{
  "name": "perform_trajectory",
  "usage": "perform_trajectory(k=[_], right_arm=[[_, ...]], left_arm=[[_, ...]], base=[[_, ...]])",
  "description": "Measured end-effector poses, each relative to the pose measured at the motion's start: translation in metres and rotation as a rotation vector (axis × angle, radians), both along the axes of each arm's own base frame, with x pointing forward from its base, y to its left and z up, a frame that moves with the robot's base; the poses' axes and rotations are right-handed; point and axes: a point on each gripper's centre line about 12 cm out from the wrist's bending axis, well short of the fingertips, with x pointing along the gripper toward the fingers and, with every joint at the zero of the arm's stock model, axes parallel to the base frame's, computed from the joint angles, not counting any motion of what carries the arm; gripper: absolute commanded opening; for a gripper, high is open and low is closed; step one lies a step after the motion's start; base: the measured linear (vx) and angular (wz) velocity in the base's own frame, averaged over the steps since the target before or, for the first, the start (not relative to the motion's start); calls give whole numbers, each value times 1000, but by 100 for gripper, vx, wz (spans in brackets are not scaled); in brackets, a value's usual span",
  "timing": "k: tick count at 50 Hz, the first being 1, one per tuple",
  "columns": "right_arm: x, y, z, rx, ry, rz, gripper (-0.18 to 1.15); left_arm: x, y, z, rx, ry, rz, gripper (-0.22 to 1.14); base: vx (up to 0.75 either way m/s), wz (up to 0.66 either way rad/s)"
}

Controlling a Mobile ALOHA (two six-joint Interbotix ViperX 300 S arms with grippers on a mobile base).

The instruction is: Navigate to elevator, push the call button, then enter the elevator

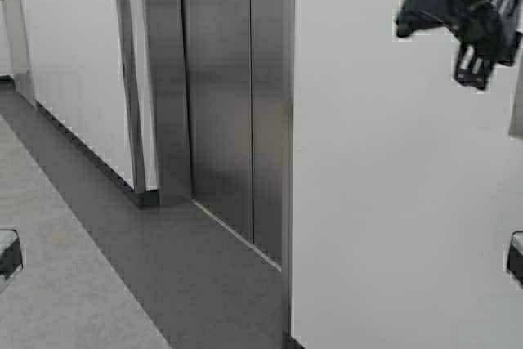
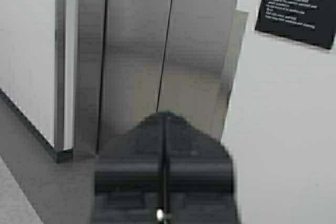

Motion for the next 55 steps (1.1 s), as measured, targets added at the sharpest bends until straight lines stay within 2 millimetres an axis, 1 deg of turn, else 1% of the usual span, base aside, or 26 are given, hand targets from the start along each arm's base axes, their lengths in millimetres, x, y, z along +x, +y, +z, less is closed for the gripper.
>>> perform_trajectory(k=[6,13,17,23,26,30,37,41,46,49,55], right_arm=[[-22,39,16,77,21,32,5],[-46,68,27,189,89,26,5],[-62,90,36,282,135,46,5],[-85,121,54,447,185,109,5],[-95,139,66,562,190,159,5],[-104,157,83,719,180,216,5],[-114,173,110,936,138,295,5],[-117,177,122,1019,109,327,5],[-120,181,137,1078,57,387,5],[-122,181,141,1095,28,418,5],[-122,182,138,1115,-13,456,5]], left_arm=[[-3,0,2,-1,-15,0,3],[-3,0,3,-3,-17,0,3],[-3,0,1,-1,-12,0,3],[-3,0,-1,1,-9,1,3],[-3,0,-3,4,-3,1,3],[-3,0,-5,8,1,1,3],[-2,0,-9,16,14,3,3],[-1,0,-9,21,17,4,3],[-1,0,-9,25,15,4,3],[-1,0,-9,31,16,6,3],[-1,0,-10,48,12,8,3]], base=[[-1,-2],[-2,-1],[-3,-3],[-4,-1],[-4,-2],[-3,-2],[-3,-2],[-3,-2],[-3,-1],[-3,0],[-3,4]])
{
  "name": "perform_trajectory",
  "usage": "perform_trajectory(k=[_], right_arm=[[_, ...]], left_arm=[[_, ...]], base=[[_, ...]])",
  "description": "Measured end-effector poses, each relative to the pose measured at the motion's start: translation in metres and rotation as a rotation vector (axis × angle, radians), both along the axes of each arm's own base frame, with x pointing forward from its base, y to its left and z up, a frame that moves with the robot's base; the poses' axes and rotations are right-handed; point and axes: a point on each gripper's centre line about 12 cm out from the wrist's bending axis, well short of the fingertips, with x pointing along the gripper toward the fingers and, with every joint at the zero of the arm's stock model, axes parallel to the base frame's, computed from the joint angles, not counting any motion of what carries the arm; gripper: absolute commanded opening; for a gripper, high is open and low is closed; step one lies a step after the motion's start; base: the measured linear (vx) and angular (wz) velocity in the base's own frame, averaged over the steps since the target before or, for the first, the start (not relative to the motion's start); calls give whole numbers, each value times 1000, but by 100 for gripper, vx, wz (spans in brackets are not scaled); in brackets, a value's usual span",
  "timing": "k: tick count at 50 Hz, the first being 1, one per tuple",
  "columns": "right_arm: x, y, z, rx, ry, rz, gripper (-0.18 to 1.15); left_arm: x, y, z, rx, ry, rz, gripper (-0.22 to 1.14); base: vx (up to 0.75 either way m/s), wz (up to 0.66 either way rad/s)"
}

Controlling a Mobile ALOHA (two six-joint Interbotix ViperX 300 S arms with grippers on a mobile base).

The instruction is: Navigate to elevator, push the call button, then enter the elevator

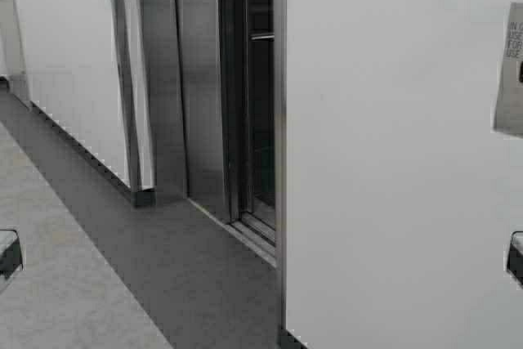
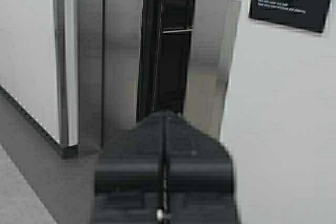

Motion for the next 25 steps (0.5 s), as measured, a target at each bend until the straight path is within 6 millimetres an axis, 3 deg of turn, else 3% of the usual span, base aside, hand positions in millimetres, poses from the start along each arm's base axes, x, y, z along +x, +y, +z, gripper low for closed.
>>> perform_trajectory(k=[15,25], right_arm=[[-2,0,-11,0,-96,47,5],[11,-9,-19,-14,-89,9,5]], left_arm=[[2,0,-4,4,12,1,3],[4,0,-6,6,24,1,3]], base=[[0,13],[6,30]])
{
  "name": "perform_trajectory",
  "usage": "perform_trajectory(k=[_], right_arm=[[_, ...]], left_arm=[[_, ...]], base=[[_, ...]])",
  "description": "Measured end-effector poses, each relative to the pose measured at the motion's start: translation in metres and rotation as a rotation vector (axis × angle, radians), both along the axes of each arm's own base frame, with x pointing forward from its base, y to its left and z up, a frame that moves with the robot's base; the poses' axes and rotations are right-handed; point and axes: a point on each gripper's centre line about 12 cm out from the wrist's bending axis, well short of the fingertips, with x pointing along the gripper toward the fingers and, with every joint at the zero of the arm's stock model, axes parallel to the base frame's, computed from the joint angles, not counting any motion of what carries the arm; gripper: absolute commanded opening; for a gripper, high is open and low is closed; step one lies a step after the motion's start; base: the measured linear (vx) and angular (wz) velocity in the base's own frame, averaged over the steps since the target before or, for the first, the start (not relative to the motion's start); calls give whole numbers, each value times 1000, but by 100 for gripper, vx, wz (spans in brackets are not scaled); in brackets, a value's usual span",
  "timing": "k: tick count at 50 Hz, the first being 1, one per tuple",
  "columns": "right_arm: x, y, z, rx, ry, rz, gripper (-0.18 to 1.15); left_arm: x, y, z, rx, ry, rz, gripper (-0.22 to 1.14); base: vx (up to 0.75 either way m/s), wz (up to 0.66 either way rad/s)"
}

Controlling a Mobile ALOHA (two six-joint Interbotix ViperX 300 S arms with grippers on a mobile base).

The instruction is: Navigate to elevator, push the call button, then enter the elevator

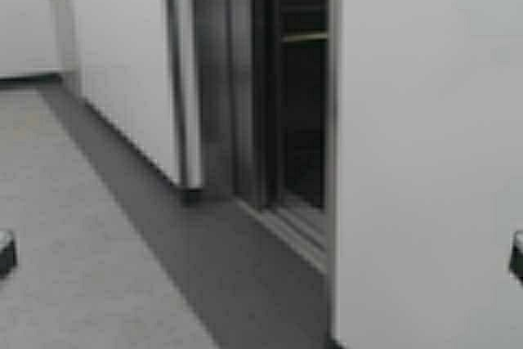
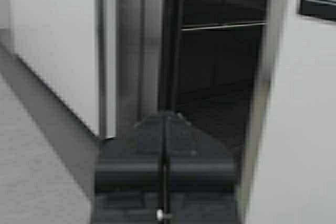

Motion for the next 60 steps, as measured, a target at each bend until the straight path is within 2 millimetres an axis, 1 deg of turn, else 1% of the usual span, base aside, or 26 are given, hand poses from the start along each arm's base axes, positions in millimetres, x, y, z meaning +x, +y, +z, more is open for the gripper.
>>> perform_trajectory(k=[10,28,37,45,50,56,60], right_arm=[[3,0,-4,-3,9,-4,5],[5,1,-6,-5,12,-5,5],[12,-9,-9,-6,16,-38,5],[12,-10,-9,-4,14,-40,5],[14,-14,-10,-6,15,-55,5],[13,-24,-21,-18,41,-78,5],[13,-30,-26,-17,45,-95,5]], left_arm=[[0,0,0,4,-2,1,3],[3,0,-1,20,-3,3,3],[7,-1,-5,24,18,3,3],[10,-1,-8,25,35,3,3],[12,-1,-10,26,44,3,3],[19,-1,-11,29,61,2,3],[25,-2,-8,29,62,2,3]], base=[[10,47],[15,62],[19,43],[23,32],[27,24],[31,22],[36,17]])
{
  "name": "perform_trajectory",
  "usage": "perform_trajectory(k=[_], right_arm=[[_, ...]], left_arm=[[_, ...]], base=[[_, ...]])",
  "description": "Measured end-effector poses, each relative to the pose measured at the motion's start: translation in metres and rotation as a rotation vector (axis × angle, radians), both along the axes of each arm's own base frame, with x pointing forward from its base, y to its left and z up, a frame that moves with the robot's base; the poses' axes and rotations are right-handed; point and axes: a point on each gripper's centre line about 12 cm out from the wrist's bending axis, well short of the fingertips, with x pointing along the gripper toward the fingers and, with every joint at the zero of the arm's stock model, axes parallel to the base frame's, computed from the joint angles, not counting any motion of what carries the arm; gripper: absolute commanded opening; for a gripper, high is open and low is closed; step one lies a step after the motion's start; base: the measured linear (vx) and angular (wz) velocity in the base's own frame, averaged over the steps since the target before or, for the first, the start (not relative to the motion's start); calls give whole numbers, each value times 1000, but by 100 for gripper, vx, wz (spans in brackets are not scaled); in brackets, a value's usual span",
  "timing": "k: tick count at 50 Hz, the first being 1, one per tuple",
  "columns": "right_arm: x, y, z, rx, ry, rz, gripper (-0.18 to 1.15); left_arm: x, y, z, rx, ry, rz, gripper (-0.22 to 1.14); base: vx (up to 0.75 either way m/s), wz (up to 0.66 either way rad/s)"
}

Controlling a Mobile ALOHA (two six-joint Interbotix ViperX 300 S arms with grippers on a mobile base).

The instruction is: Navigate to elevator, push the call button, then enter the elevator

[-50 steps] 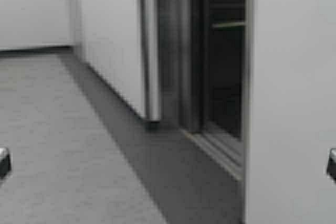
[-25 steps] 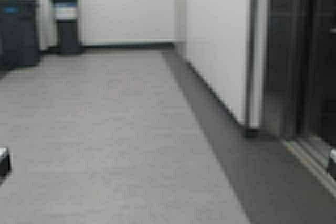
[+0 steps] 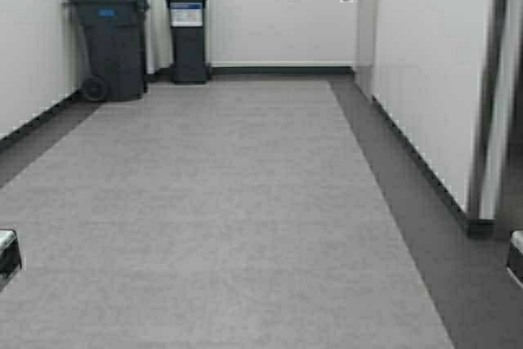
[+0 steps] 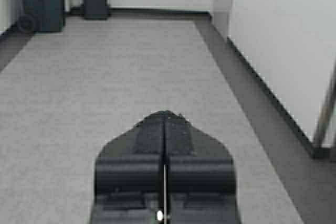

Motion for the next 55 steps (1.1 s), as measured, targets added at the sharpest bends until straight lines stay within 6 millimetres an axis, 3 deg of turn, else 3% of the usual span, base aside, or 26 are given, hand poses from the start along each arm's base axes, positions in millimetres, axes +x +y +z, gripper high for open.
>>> perform_trajectory(k=[38,55], right_arm=[[2,-1,18,33,-60,-4,5],[4,1,20,51,-91,7,5]], left_arm=[[4,-1,3,20,-9,-6,3],[5,-2,3,30,-10,-10,3]], base=[[46,7],[55,-12]])
